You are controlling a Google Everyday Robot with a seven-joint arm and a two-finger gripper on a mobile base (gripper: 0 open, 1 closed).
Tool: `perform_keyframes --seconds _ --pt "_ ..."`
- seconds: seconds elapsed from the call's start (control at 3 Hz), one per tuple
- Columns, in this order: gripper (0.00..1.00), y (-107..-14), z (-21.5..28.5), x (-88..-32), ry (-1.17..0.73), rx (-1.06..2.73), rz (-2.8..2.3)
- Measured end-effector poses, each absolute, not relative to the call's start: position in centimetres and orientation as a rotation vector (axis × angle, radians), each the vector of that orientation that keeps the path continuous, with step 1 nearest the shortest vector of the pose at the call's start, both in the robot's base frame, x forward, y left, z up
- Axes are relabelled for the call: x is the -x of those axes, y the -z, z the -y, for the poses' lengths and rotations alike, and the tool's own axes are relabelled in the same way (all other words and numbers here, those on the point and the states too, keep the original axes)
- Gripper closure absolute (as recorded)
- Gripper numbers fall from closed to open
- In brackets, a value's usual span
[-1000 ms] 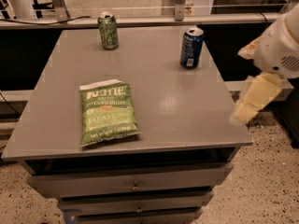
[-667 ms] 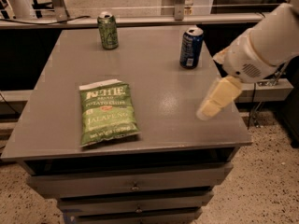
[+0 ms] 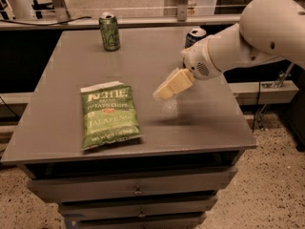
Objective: Pick green can
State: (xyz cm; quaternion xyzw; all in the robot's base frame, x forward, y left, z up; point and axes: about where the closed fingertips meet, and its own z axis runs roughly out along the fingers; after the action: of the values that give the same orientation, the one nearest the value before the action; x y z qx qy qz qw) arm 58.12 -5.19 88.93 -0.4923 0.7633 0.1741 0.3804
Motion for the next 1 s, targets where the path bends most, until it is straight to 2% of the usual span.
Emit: perform_keyframes --seconds 0.67,1.0 --pt "0.00 -88.9 4.2 -59.2 -0.456 1.218 -1.921" --pt "0.00 -89.0 1.6 -62.5 -0.507 1.146 -1.851"
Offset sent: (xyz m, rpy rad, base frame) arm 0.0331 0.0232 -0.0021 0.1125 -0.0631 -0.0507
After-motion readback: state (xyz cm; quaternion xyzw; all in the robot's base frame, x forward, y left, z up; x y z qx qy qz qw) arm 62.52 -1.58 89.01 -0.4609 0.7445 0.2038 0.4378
